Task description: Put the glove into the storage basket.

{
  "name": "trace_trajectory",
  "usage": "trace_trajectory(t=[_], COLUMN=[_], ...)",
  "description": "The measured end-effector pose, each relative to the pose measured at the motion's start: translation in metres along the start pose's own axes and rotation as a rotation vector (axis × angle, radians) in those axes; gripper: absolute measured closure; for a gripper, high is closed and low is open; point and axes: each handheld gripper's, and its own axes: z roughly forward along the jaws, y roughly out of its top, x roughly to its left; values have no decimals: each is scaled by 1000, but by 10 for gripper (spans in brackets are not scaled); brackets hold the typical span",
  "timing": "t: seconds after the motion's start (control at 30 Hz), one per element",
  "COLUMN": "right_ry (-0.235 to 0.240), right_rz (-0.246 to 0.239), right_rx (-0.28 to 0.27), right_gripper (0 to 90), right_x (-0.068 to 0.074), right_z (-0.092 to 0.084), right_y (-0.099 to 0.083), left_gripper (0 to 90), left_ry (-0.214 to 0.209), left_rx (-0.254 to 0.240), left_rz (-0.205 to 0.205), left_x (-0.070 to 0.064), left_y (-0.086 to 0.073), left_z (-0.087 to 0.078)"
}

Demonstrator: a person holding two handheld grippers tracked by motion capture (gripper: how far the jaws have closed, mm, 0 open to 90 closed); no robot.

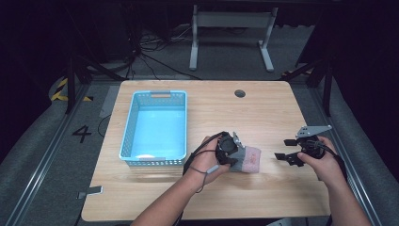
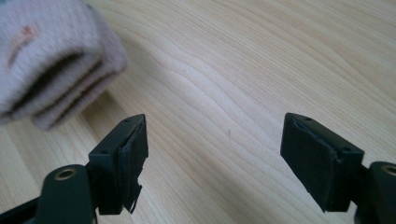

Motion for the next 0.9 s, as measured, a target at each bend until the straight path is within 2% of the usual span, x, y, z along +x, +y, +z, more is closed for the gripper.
trace_trajectory(t=[0.1,0.23,0.5,0.9], right_ry=[7,16,24,27], right_rz=[-9,-22,-39,-85], right_rx=[-2,-2,12,59], right_gripper=[237,238,233,332], right_x=[-1,-2,-2,-5], right_z=[3,8,15,21], right_y=[5,11,18,21], left_gripper=[688,688,687,686], left_ry=[16,12,11,56], left_rx=[2,-5,-22,-53], left_rz=[-8,-20,-27,-70], left_x=[4,8,20,43], left_y=[-1,-2,-7,-24], left_z=[-14,-29,-47,-75])
